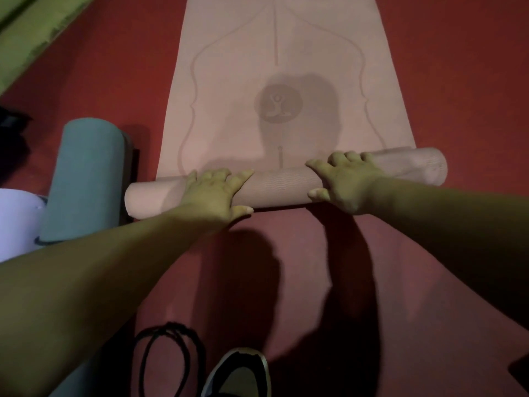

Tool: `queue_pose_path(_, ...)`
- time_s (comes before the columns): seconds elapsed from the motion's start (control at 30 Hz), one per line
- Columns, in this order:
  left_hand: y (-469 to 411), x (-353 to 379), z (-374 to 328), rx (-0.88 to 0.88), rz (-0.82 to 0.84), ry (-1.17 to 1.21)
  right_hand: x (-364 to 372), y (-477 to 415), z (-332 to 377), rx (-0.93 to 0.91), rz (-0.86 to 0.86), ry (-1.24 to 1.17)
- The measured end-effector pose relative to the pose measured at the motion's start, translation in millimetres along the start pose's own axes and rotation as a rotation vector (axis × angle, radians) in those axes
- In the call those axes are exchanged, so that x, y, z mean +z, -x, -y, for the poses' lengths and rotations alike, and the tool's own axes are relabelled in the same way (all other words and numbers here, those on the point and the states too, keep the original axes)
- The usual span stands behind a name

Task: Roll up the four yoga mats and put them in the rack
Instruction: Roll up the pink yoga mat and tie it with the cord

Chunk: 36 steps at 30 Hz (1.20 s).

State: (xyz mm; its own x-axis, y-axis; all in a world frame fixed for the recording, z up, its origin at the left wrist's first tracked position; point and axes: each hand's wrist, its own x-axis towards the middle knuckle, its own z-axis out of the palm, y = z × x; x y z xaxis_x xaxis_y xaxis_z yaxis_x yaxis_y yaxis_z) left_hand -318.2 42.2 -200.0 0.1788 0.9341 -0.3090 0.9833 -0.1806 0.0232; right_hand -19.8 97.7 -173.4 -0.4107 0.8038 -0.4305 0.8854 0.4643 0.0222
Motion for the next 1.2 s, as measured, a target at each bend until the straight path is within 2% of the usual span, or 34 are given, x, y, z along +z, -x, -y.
queue_pose_path(0.3,52,20,-7,0.117,-0.1,-0.063,15,56,17,-0.029,0.076,-0.002)
queue_pose_path(0.5,109,26,-27,0.3,0.111,0.062,45,134,35,-0.041,0.191,-0.061)
queue_pose_path(0.63,138,34,-35,0.327,0.273,0.12,63,178,51,-0.038,0.253,-0.134)
queue_pose_path(0.77,151,39,-46,0.346,0.379,0.149,79,213,65,0.037,0.198,-0.197)
queue_pose_path(0.93,161,44,-58,0.363,0.422,0.187,106,246,84,0.129,0.014,-0.185)
queue_pose_path(1.2,163,40,-62,0.343,0.419,0.179,110,242,87,0.15,0.029,-0.191)
